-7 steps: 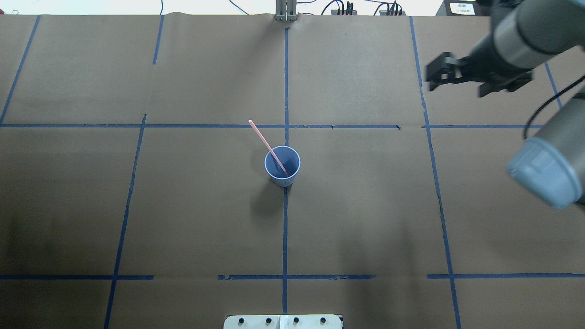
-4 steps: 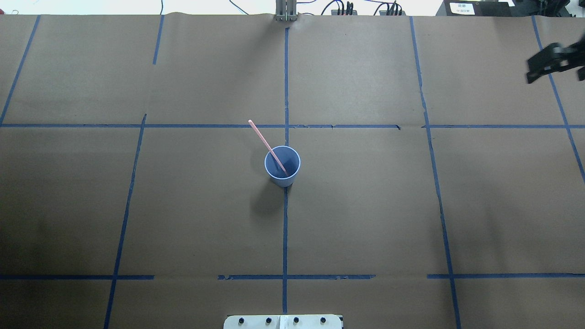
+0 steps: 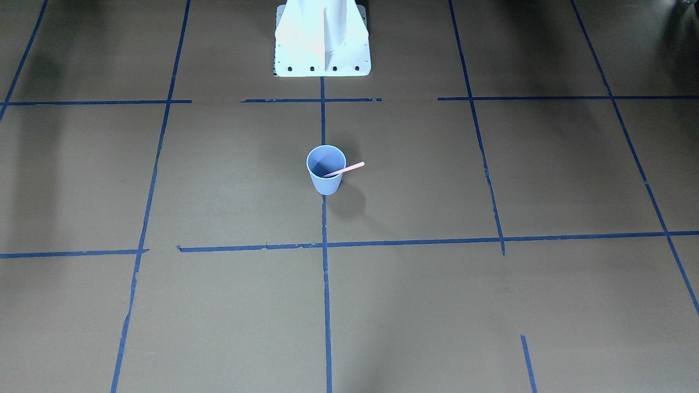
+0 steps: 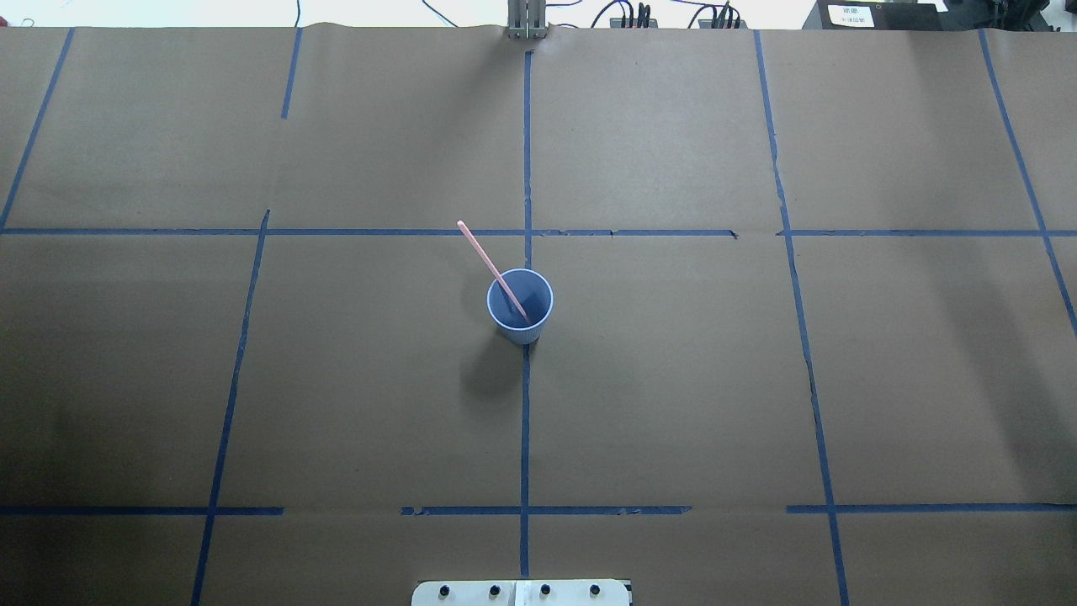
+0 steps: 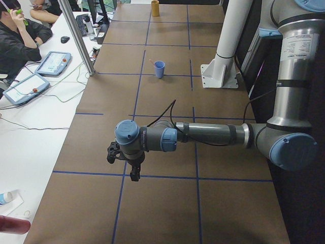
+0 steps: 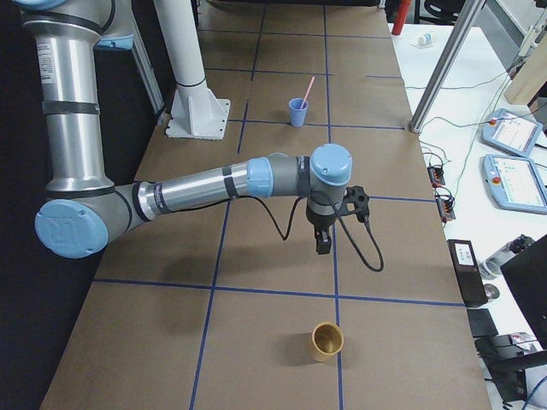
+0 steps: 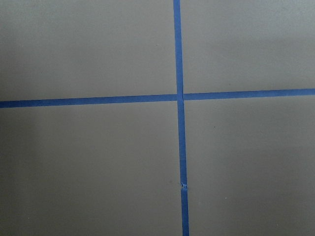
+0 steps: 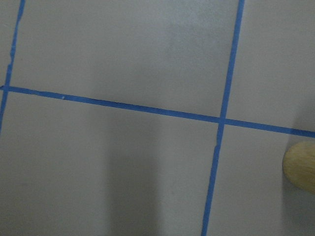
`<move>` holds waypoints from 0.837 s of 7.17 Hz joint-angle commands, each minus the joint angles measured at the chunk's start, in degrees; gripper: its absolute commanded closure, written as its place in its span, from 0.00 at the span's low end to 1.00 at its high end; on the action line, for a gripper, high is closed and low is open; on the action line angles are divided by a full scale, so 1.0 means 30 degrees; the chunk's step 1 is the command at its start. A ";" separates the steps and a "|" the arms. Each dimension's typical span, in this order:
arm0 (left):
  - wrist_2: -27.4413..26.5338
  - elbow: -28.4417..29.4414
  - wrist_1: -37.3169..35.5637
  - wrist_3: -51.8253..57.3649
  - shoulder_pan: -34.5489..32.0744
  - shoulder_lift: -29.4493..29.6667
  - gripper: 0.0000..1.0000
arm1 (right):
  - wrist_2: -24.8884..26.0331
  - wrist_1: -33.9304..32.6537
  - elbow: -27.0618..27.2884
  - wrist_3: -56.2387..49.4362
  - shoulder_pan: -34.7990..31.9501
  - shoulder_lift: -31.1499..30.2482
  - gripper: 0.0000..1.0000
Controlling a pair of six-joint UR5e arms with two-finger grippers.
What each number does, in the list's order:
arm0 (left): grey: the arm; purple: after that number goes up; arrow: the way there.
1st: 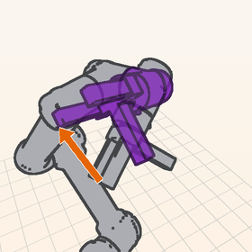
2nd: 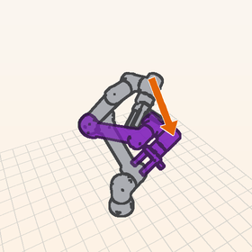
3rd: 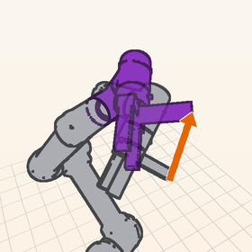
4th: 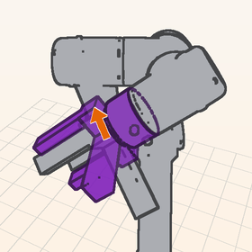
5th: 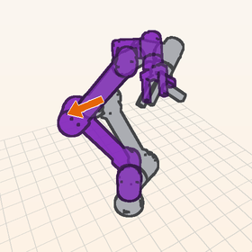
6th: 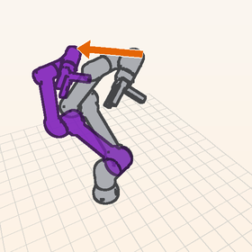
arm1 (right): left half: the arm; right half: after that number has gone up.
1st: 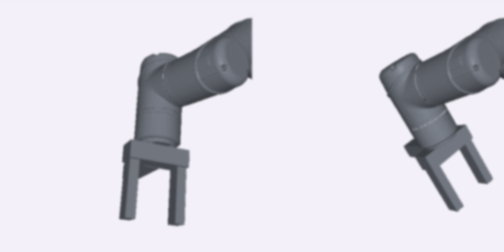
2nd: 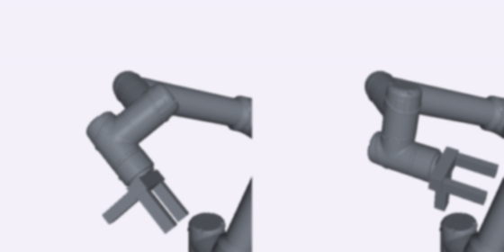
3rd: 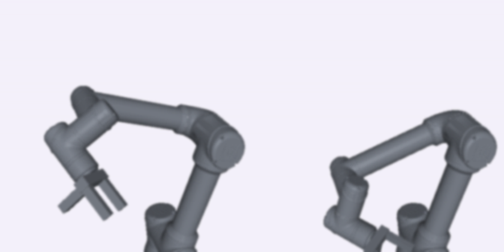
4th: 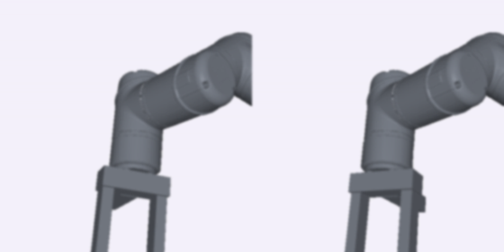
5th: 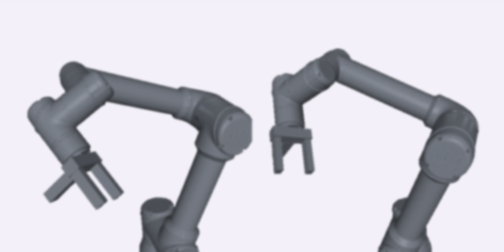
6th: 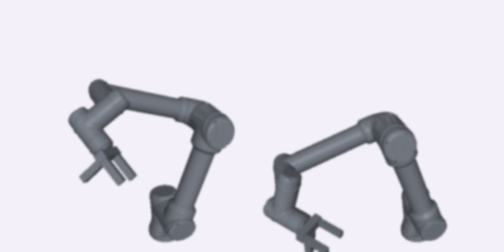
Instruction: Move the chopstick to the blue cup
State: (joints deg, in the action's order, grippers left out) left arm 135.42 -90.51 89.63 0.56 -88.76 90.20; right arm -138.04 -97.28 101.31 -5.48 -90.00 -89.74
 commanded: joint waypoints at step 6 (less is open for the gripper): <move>0.0558 -0.0121 0.0182 0.0047 -0.0004 -0.0270 0.00 | -0.0217 0.4478 -0.3478 0.1032 -0.0439 -0.1317 0.00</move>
State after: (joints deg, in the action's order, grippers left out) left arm 135.97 -90.27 89.77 0.43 -88.70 89.51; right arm -138.68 -83.92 90.34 -3.75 -91.31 -93.64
